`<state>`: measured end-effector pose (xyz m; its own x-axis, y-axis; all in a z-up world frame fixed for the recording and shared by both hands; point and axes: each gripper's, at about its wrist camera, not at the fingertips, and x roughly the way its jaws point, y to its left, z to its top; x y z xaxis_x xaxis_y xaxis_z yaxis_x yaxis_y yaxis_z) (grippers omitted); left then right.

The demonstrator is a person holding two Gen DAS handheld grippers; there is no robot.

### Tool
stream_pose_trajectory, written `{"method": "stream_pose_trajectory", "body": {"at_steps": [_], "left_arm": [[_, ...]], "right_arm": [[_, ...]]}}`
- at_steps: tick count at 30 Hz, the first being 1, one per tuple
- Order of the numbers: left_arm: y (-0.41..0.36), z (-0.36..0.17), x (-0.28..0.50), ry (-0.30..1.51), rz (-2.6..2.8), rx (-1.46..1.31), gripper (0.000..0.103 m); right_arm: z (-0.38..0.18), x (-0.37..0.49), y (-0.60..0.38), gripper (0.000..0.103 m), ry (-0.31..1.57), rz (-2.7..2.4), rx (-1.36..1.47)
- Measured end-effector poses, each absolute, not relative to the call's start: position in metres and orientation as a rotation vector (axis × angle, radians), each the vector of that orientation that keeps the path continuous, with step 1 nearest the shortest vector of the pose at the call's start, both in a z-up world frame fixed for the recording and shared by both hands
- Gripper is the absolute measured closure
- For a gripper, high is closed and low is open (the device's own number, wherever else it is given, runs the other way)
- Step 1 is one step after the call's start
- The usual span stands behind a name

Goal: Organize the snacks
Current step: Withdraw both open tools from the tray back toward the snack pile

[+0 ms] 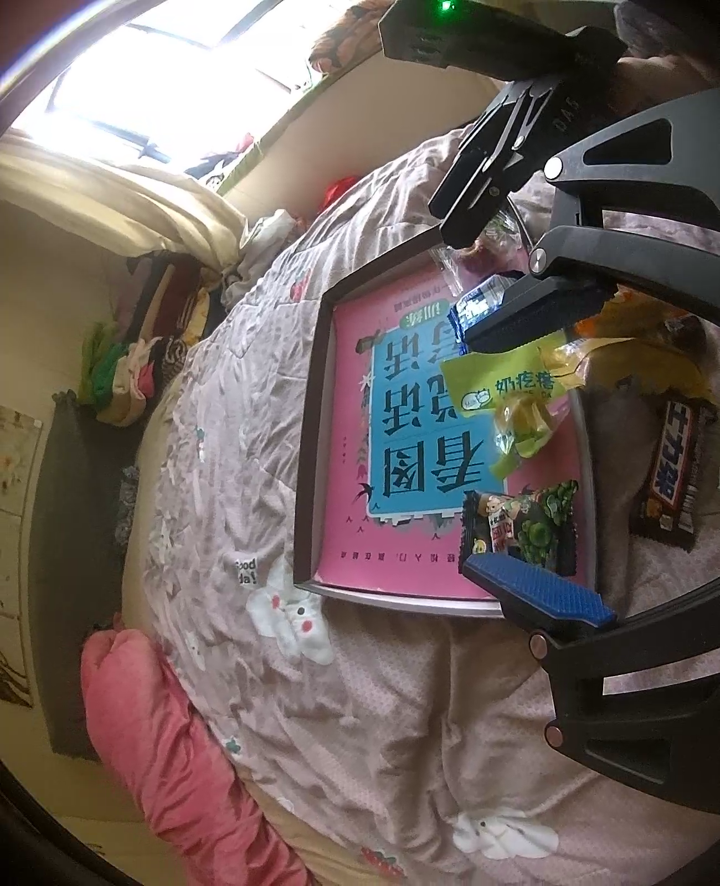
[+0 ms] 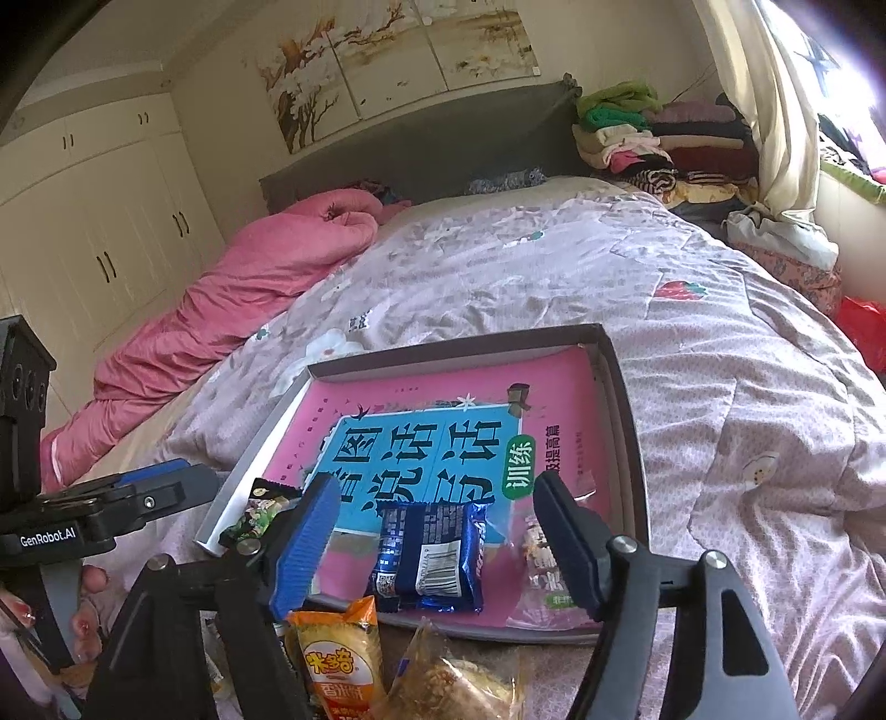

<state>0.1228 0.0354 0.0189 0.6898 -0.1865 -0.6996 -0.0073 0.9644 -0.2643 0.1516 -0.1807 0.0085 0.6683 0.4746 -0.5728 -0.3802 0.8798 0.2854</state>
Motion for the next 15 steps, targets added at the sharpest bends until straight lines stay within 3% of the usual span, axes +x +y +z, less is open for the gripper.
{"method": "stream_pose_trajectory", "body": {"at_steps": [15], "left_arm": [[0.065, 0.024, 0.105, 0.797, -0.066, -0.290, 0.027]], "right_arm": [[0.017, 0.143, -0.191, 0.026, 0.651, 0.485, 0.151]]}}
